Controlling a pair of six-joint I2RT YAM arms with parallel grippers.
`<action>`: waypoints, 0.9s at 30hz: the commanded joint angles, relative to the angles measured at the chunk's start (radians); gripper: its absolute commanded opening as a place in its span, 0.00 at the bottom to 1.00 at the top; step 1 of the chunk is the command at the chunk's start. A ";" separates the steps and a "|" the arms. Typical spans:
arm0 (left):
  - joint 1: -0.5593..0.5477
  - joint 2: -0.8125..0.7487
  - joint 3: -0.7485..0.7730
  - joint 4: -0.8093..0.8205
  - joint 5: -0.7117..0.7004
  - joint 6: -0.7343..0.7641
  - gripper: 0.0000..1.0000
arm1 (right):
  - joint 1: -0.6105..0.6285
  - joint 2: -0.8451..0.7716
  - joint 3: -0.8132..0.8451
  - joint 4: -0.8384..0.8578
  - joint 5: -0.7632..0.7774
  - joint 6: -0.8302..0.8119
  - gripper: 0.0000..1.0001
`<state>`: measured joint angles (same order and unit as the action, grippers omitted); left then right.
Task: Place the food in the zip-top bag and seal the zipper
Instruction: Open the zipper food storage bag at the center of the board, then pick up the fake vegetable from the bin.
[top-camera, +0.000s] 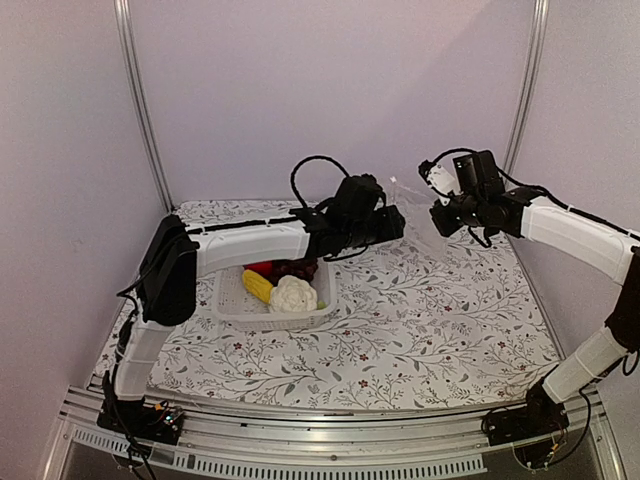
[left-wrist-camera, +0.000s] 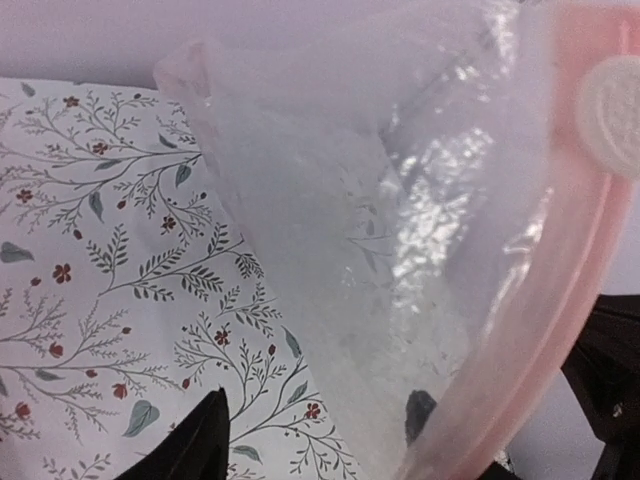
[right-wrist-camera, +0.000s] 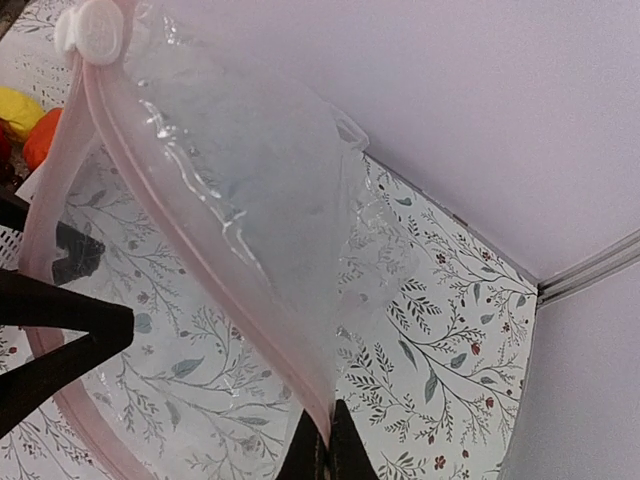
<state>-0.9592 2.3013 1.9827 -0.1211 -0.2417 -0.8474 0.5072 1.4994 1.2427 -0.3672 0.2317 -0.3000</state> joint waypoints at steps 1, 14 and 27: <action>-0.006 -0.017 0.060 0.022 0.088 0.226 0.67 | -0.059 -0.016 -0.002 0.017 0.033 -0.011 0.00; 0.027 -0.507 -0.532 -0.186 -0.052 0.446 1.00 | -0.191 -0.001 0.059 0.049 0.006 -0.053 0.00; 0.277 -0.634 -0.715 -0.424 0.033 0.309 1.00 | -0.167 0.051 -0.093 0.070 -0.320 -0.022 0.00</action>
<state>-0.7467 1.6951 1.2682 -0.5011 -0.2253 -0.4747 0.3340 1.5356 1.1908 -0.3134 0.0055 -0.3325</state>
